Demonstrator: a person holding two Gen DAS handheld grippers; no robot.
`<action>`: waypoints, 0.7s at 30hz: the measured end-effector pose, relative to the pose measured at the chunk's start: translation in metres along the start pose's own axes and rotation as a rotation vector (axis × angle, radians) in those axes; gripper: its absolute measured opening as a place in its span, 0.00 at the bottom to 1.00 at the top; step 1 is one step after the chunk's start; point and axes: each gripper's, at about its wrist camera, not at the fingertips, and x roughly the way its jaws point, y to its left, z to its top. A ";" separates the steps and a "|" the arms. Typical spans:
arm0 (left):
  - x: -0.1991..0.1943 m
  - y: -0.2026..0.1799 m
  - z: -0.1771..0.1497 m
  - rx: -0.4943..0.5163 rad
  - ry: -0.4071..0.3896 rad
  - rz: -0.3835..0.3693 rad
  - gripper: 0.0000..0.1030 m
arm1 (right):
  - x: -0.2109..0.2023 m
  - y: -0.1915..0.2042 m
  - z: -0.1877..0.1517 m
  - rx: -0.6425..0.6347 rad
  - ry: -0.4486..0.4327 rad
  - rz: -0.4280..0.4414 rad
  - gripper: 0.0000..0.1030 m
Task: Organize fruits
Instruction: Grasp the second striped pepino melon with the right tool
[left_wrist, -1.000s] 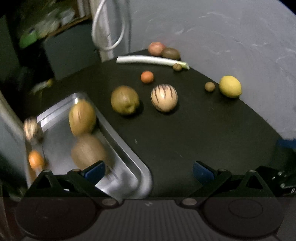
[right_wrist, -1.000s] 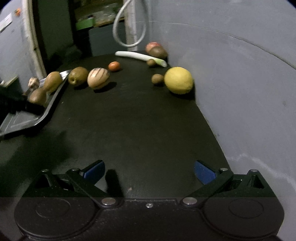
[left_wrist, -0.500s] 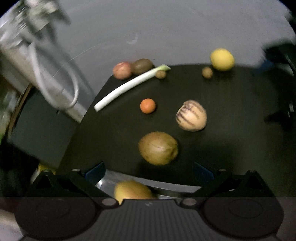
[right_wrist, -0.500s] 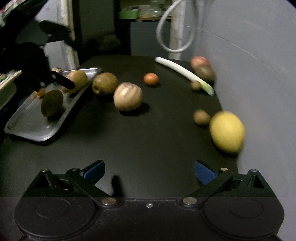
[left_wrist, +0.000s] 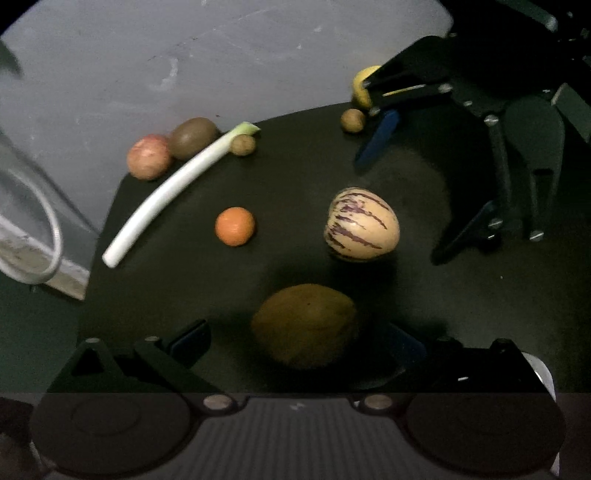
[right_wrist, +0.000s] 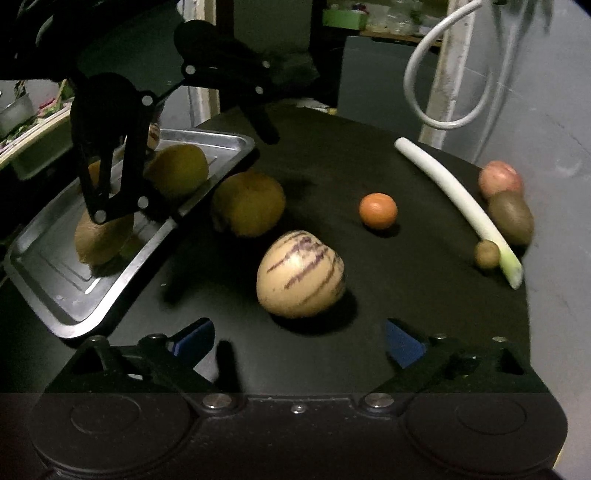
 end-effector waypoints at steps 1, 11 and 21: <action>0.003 0.001 -0.001 0.004 -0.002 -0.013 0.99 | 0.003 0.000 0.002 -0.008 0.001 0.004 0.92; 0.023 0.013 -0.004 -0.002 -0.018 -0.094 0.83 | 0.023 -0.010 0.013 -0.008 -0.019 0.048 0.79; 0.025 0.014 -0.009 -0.020 -0.053 -0.092 0.73 | 0.023 -0.009 0.015 -0.007 -0.055 0.053 0.57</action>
